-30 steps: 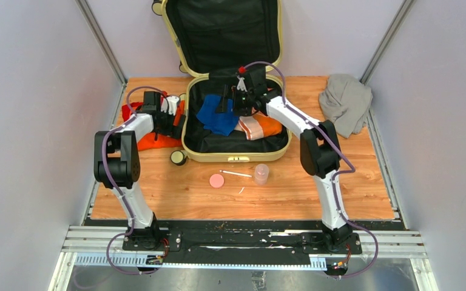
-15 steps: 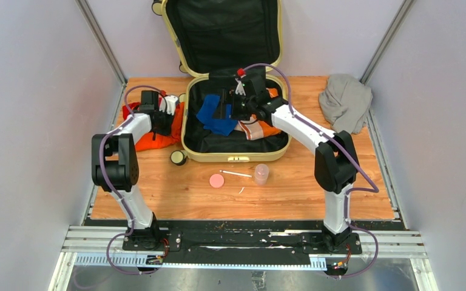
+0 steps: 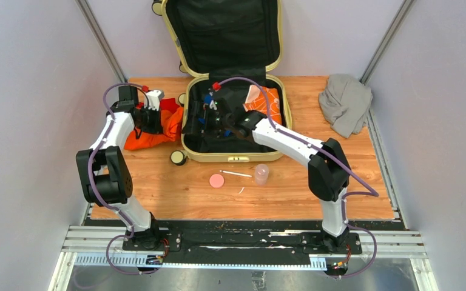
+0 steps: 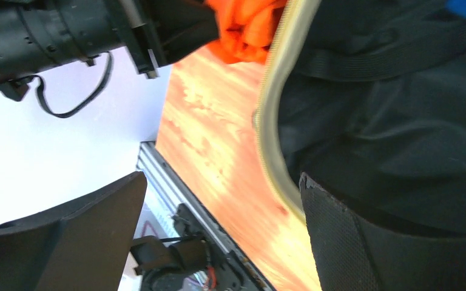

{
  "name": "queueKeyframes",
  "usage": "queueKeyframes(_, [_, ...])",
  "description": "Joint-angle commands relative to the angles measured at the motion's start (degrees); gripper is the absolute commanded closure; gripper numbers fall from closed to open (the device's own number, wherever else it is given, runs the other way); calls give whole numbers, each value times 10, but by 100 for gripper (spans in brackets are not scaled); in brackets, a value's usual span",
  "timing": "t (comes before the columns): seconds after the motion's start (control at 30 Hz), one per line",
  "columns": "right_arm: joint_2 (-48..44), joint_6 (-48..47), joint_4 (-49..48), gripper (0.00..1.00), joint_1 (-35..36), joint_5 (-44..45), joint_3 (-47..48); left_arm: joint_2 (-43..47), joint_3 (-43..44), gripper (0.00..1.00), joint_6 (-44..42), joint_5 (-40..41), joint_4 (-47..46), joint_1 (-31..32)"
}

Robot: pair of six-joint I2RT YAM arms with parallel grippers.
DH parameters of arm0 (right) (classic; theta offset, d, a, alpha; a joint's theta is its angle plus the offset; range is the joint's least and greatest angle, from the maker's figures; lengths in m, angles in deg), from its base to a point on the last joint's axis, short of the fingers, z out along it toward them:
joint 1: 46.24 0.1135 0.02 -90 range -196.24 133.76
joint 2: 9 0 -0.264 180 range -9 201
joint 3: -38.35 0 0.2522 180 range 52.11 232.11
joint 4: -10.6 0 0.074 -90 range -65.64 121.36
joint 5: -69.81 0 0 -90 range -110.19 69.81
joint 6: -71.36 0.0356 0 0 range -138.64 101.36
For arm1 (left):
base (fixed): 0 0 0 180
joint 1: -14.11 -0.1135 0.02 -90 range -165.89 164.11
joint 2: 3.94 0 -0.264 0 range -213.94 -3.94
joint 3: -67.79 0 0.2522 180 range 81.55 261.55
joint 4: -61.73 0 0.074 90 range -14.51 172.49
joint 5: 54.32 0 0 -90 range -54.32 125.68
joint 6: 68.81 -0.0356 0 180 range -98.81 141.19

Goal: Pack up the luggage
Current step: Pick up the clothes from the corner of the board.

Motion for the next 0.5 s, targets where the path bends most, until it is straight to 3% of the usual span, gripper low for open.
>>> queueKeyframes(0.0, [37, 55, -5, 0, 52, 20, 56, 25, 11, 100, 3, -35, 37, -2])
queueKeyframes(0.47, [151, 137, 26, 3, 128, 61, 137, 49, 27, 100, -21, -7, 69, -19])
